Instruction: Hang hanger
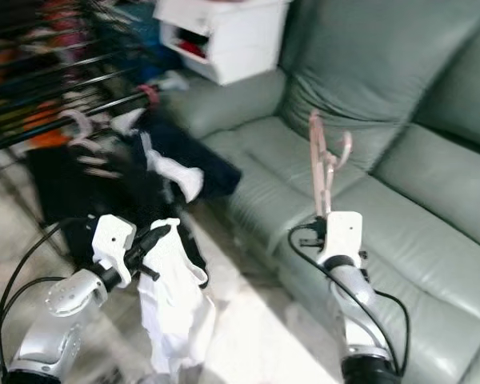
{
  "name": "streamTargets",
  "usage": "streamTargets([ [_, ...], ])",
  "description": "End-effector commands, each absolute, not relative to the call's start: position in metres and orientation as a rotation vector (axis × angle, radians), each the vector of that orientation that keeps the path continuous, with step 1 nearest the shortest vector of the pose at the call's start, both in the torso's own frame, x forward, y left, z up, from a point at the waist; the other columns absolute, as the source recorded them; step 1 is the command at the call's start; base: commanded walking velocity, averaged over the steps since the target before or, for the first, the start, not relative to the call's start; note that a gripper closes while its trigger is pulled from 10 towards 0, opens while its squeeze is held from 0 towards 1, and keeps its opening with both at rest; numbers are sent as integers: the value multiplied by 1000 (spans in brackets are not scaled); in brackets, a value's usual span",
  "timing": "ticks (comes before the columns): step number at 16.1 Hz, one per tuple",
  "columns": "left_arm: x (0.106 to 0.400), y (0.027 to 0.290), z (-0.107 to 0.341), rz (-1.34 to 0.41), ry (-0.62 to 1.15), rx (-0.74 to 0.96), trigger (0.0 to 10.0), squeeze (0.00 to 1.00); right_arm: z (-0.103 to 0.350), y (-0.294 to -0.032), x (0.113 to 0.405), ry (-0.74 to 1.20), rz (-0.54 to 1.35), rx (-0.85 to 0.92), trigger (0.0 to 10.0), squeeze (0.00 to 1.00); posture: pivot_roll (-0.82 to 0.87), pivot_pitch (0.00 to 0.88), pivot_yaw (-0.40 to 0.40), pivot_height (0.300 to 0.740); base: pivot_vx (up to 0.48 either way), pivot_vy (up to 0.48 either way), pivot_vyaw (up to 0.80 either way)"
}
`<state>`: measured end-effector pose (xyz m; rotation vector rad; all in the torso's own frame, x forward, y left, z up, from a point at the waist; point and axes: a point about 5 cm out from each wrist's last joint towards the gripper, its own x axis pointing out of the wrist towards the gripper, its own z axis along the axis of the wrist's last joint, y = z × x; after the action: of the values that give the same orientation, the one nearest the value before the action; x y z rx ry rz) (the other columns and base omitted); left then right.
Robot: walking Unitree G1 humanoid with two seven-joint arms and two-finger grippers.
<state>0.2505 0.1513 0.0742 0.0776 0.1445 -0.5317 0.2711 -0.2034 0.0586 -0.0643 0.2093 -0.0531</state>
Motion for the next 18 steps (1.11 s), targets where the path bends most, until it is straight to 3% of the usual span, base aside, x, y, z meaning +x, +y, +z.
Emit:
streamTargets([
  [1,253,152,83,-536,99,98,10000,0,61,-199,274,196,-41,-69,10000,0,-8,0,22,740,304,0,-788],
  [6,252,153,82,-535,106,99,10000,0,59,-198,273,197,-40,-74,10000,0,-6,0,22,740,265,0,-284],
  [12,252,153,82,-538,109,92,10000,0,57,-197,275,199,-34,-78,10000,0,1,0,20,740,0,0,0],
  [18,252,152,82,-549,107,105,10000,0,56,-195,276,212,-33,-82,10000,0,1,0,19,740,0,457,-372],
])
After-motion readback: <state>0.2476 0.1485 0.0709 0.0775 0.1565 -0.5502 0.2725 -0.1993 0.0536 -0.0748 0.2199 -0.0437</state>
